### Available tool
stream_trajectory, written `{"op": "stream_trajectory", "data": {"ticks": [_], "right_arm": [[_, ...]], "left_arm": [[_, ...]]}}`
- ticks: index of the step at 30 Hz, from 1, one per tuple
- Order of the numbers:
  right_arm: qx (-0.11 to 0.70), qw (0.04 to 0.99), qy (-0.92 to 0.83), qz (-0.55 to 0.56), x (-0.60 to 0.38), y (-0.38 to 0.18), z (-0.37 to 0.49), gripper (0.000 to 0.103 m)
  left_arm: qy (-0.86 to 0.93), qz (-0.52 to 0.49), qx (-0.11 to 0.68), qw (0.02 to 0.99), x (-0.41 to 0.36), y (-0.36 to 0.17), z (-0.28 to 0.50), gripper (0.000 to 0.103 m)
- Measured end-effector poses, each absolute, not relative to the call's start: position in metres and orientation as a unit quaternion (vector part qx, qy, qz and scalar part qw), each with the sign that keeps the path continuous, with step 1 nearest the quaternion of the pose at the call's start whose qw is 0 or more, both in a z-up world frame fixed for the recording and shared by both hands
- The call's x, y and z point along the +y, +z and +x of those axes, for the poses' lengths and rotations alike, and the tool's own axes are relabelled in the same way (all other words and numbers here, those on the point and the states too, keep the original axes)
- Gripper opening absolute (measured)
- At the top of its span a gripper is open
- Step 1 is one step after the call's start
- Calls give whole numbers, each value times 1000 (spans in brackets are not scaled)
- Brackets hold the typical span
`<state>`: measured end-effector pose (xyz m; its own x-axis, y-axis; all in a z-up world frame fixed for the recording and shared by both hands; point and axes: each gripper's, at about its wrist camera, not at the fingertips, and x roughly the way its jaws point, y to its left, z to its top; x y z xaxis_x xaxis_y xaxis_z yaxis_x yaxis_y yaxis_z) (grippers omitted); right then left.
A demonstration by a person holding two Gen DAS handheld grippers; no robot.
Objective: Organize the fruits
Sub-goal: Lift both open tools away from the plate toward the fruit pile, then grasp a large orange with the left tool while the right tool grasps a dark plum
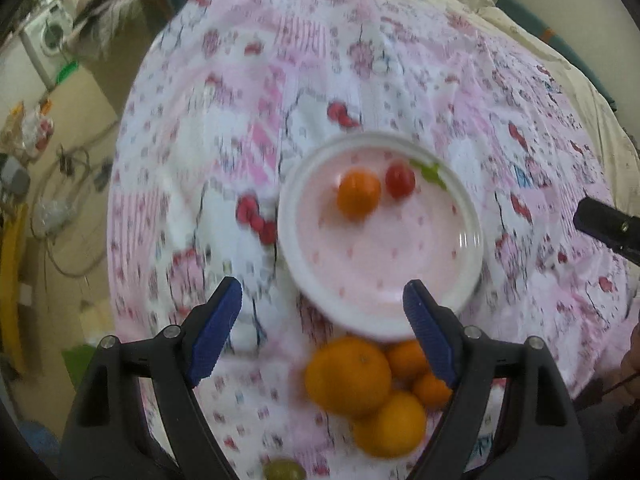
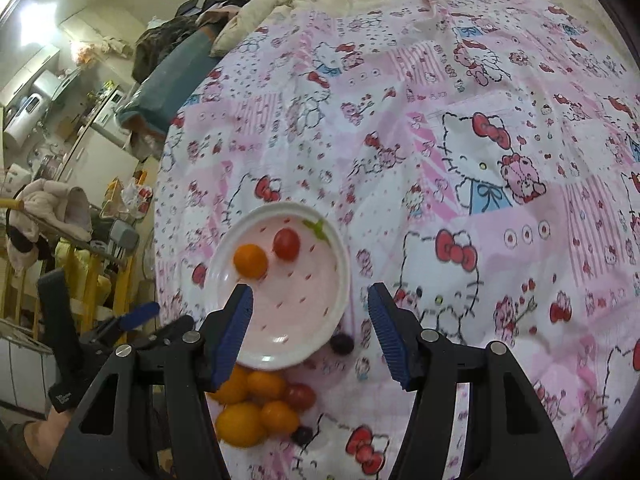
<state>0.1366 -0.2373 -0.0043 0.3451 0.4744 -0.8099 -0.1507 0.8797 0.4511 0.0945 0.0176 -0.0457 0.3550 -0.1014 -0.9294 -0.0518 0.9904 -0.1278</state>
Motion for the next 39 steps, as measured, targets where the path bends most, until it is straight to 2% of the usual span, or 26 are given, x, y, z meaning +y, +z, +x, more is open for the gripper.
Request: {"op": "stream_trajectory", "data": {"ticks": [6, 16, 18, 21, 27, 36, 39], "right_arm": [[551, 790, 202, 177, -241, -11, 106, 63], [563, 779, 179, 211, -261, -28, 80, 63], [562, 781, 176, 208, -261, -29, 82, 63], [563, 780, 173, 212, -263, -32, 85, 63], [569, 777, 175, 206, -259, -39, 89, 63], [577, 796, 179, 44, -227, -69, 96, 61], [570, 799, 191, -20, -213, -81, 95, 53]], "left_arm": [[-16, -105, 602, 791, 19, -68, 68, 80], [-31, -105, 640, 760, 8, -99, 66, 79], [-34, -114, 646, 754, 8, -103, 68, 70], [-39, -131, 653, 745, 7, -107, 70, 63], [-42, -130, 659, 739, 5, -105, 69, 53], [-35, -119, 635, 763, 6, -80, 66, 53], [-30, -118, 622, 774, 10, -72, 66, 53]]}}
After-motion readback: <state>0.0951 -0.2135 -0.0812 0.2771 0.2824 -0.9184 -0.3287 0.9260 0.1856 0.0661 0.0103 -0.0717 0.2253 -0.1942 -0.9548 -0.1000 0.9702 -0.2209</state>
